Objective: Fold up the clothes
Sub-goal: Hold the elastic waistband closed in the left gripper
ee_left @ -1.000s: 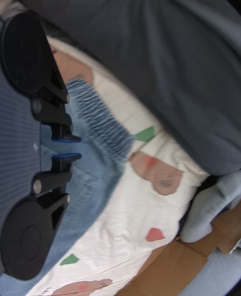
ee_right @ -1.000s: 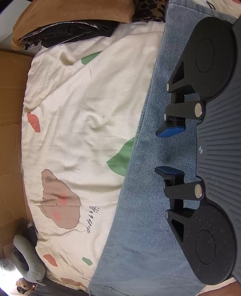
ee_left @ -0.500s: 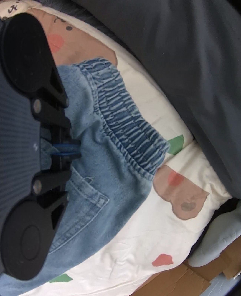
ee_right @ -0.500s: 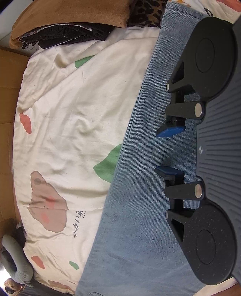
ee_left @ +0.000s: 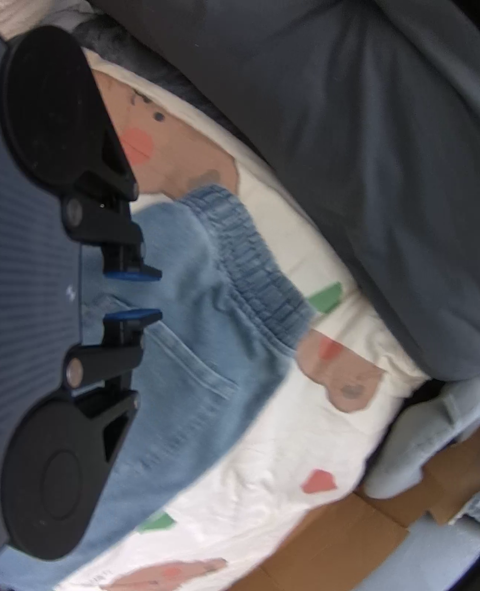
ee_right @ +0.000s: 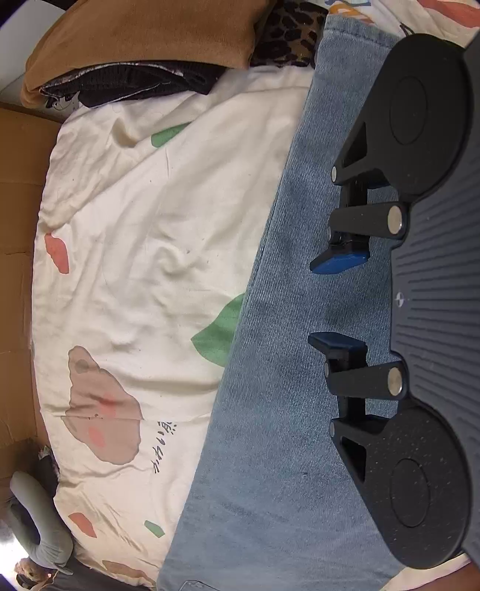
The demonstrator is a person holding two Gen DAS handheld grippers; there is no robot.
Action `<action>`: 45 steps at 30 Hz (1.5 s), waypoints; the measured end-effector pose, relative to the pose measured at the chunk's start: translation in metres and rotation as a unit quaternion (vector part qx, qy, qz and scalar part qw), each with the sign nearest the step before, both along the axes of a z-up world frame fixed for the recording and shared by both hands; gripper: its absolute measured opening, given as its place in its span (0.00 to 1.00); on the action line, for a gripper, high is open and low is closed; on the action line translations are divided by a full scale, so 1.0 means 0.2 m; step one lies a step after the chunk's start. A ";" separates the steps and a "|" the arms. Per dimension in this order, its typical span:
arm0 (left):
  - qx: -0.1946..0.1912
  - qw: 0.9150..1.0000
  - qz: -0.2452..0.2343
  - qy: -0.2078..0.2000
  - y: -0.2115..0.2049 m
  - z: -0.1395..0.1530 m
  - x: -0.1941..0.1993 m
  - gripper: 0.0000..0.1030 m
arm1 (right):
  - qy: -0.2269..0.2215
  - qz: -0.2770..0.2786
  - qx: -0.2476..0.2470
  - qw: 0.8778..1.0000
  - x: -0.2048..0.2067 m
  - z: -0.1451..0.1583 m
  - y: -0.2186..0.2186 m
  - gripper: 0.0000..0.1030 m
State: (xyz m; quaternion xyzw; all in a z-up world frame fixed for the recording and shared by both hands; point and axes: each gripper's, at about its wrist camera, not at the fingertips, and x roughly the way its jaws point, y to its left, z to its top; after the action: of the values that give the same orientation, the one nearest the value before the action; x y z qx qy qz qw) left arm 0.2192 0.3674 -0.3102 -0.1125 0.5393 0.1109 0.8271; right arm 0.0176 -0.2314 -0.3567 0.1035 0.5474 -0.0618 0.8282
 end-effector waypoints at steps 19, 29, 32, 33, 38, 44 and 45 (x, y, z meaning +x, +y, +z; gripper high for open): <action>0.022 1.000 -0.006 -0.015 0.02 -0.01 0.02 0.09 | 0.001 -0.005 -0.005 1.000 -0.01 0.02 -0.05 0.40; 0.083 0.996 -0.027 0.020 -0.09 -0.04 -0.08 0.26 | 0.004 -0.008 -0.002 1.000 -0.04 0.00 -0.07 0.40; 0.088 0.996 -0.015 0.018 -0.06 -0.09 -0.08 0.21 | 0.006 -0.007 -0.007 1.000 -0.03 0.00 -0.07 0.40; 0.088 0.996 -0.016 0.017 -0.05 -0.11 -0.08 0.21 | 0.007 -0.007 -0.008 1.000 -0.03 0.00 -0.07 0.40; 0.091 0.995 -0.030 0.035 -0.03 -0.21 -0.08 0.21 | 0.016 -0.008 -0.014 1.000 -0.03 -0.02 -0.07 0.40; 0.090 0.995 -0.020 0.043 -0.01 -0.27 -0.07 0.21 | 0.019 0.004 -0.010 1.000 -0.02 -0.02 -0.03 0.40; 0.090 0.995 -0.018 0.044 -0.01 -0.26 -0.08 0.21 | 0.015 0.005 -0.010 1.000 -0.01 -0.01 -0.03 0.40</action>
State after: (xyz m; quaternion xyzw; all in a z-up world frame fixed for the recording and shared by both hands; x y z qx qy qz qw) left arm 0.2041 0.3657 -0.3617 -0.0233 0.5647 0.1490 0.8114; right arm 0.0147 -0.2366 -0.3587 0.0918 0.5597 -0.0646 0.8211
